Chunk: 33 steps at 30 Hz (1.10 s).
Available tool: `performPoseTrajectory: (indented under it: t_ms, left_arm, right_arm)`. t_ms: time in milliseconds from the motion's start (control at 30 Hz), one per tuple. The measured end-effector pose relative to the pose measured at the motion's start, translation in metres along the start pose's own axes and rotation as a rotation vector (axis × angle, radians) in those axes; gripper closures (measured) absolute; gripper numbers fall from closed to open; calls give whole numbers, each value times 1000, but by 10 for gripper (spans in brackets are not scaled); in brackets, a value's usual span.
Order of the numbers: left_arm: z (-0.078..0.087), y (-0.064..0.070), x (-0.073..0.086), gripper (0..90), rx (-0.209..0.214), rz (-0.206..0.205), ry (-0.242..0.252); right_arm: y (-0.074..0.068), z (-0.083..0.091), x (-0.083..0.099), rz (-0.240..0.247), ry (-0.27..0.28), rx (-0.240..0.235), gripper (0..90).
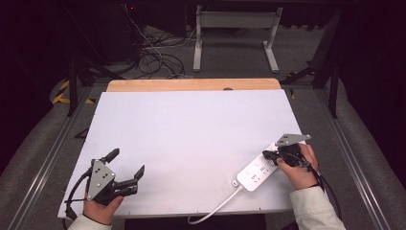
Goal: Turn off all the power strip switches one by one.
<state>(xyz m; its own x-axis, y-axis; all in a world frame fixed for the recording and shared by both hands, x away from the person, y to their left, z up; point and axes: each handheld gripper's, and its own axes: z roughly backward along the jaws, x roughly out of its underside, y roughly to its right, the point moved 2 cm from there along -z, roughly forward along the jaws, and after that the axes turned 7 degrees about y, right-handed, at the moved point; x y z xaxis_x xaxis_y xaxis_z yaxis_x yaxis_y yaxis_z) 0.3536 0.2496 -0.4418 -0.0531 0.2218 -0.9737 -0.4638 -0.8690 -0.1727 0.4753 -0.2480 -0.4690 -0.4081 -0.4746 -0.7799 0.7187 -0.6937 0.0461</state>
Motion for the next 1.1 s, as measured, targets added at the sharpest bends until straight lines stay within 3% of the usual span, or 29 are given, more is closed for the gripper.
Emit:
performPoseTrajectory:
  t_ms: [133,267,1100]
  left_arm:
    - [0,0,0,92,1,5,2]
    - [0,0,0,92,-1,3,2]
    - [0,0,0,92,0,4,3]
  right_arm:
    - [1,-1,1,-7,2,-4,900]
    - [2,0,1,3,-6,26,900]
    - [-1,0,2,8,-4,42,900]
